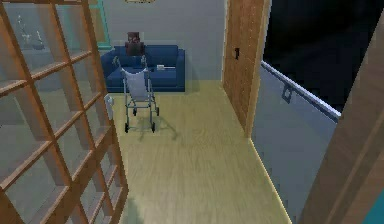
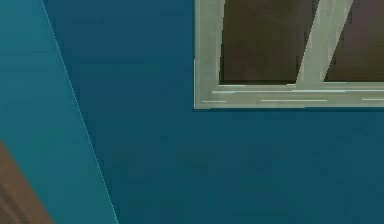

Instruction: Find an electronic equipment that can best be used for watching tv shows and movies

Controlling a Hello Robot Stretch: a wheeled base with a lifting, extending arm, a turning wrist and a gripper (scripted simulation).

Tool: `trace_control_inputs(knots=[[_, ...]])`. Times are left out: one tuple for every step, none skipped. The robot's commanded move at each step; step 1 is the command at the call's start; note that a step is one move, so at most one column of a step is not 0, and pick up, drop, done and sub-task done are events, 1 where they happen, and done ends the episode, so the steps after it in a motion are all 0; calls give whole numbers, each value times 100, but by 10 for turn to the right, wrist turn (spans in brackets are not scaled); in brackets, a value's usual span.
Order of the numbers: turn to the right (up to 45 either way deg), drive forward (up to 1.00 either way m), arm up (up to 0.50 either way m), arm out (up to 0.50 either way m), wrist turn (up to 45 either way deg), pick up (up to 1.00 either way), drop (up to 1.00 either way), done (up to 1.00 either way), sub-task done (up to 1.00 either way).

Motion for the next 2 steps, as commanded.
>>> trace_control_inputs(knots=[[30, 0, 0, 0, 0, 0, 0, 0, 0], [0, 45, 0, 0, 0, 0, 0, 0, 0]])
